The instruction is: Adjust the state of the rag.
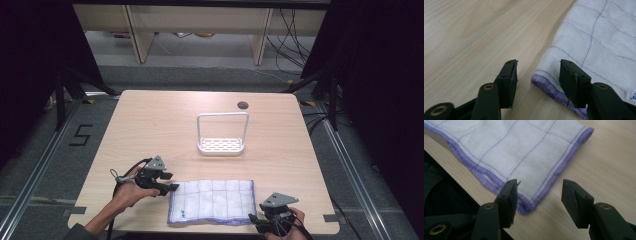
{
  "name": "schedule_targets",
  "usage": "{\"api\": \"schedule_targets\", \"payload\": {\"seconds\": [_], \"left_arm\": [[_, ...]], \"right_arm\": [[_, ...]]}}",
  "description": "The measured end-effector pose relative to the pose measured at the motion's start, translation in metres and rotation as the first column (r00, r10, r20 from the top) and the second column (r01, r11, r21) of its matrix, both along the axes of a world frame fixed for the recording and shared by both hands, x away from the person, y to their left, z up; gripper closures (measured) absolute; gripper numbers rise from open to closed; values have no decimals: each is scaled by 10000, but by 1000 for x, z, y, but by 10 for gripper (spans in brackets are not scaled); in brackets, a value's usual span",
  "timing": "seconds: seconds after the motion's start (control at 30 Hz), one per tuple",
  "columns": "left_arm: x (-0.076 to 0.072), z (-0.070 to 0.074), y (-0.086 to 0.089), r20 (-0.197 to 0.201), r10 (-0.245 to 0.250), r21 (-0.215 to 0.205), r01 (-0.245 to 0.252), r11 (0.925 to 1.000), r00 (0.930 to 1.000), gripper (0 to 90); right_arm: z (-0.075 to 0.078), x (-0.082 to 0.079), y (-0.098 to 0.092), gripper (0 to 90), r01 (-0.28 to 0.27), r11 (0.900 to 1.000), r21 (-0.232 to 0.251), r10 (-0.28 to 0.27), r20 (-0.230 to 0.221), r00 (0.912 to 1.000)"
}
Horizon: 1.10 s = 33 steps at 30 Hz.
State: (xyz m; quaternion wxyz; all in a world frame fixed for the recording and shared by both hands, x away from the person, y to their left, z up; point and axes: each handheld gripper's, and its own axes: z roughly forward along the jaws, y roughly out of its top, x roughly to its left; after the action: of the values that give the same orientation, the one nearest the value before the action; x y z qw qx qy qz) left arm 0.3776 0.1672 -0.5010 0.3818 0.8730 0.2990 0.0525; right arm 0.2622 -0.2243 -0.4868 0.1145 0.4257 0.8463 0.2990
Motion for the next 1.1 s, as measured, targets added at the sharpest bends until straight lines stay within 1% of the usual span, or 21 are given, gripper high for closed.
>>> {"api": "schedule_targets", "payload": {"seconds": [0.07, 0.17, 0.2, 0.27, 0.3, 0.37, 0.4, 0.43, 0.47, 0.5, 0.53, 0.57, 0.6, 0.63, 0.7, 0.77, 0.93, 0.97, 1.03, 1.07, 1.1], "left_arm": [[0, 0, 0, 74, -384, 547, 380, 9978, 9992, 515], [-2, -3, -3, 55, -419, 481, 416, 9980, 9991, 575], [-2, -3, -2, 68, -724, 771, 717, 9944, 9973, 591], [-3, -5, -5, 50, -482, 533, 479, 9974, 9988, 614], [-1, -4, -2, 68, -1033, 1052, 1020, 9892, 9946, 632], [-2, -4, -4, -22, -848, 857, 846, 9927, 9964, 646], [-3, -4, -5, 123, -920, 844, 906, 9923, 9957, 697], [-3, -4, -5, 123, -920, 844, 906, 9923, 9957, 719], [-3, -3, -4, 172, -1321, 1230, 1290, 9840, 9911, 743], [-6, -5, -7, 103, -937, 683, 928, 9933, 9955, 765], [-7, -5, -8, 74, -877, 581, 871, 9945, 9961, 789], [-6, -3, -6, 121, -1239, 1098, 1218, 9865, 9922, 806], [-9, -5, -9, 132, -928, 680, 917, 9935, 9956, 818], [-8, -3, -6, 145, -1263, 1167, 1238, 9854, 9919, 825], [-11, -2, -5, 183, -1355, 1228, 1323, 9836, 9906, 835], [-18, -3, -6, 79, -1023, 685, 1015, 9925, 9947, 838], [-34, -1, 0, -201, -1181, 274, 1187, 9926, 9928, 839], [-47, 0, 4, -383, -1194, -47, 1193, 9928, 9921, 839], [-51, 0, 4, -379, -1277, -122, 1274, 9918, 9911, 839], [-57, 0, 5, -404, -1357, -197, 1350, 9906, 9899, 838], [-70, -1, 5, -560, -1324, -528, 1295, 9902, 9896, 838]], "right_arm": [[-4, 0, 3, 477, -82, 9999, -121, 82, -48, 10000], [-6, -1, 7, 478, -124, 9994, -315, 111, -430, 9990], [-8, -1, 7, 478, -262, 9990, -366, 248, -378, 9990], [-9, -2, 8, 480, -250, 9987, -435, 231, -454, 9987], [-9, -2, 9, 482, -267, 9984, -495, 252, -300, 9992], [-9, -4, 11, 499, -160, 9986, -504, 136, -473, 9988], [-10, -3, 11, 550, -521, 9967, -630, 516, -94, 9986], [-10, -3, 11, 550, -521, 9967, -630, 516, -94, 9986], [-9, -4, 12, 614, -714, 9953, -648, 703, -190, 9973], [-9, -4, 12, 650, -766, 9953, -585, 751, -269, 9968], [-9, -4, 12, 678, -889, 9944, -573, 878, -205, 9959], [-8, -4, 11, 747, -847, 9951, -507, 833, -296, 9961], [-9, -4, 10, 792, -938, 9944, -478, 927, -243, 9954], [-9, -4, 9, 820, -968, 9946, -385, 957, -291, 9950], [-9, -4, 9, 843, -1135, 9928, -385, 1128, -195, 9934], [-10, -1, 8, 850, -1363, 9893, -527, 1377, 225, 9902], [-2, 7, 4, 856, -1297, 9895, -637, 1303, 54, 9915], [1, 20, 3, 856, -1469, 9854, -860, 1499, 290, 9883], [3, 26, 4, 857, -1506, 9846, -883, 1544, 378, 9873], [6, 40, 8, 857, -1527, 9830, -1017, 1584, 496, 9861], [7, 48, 9, 856, -1620, 9808, -1088, 1686, 544, 9842]]}}
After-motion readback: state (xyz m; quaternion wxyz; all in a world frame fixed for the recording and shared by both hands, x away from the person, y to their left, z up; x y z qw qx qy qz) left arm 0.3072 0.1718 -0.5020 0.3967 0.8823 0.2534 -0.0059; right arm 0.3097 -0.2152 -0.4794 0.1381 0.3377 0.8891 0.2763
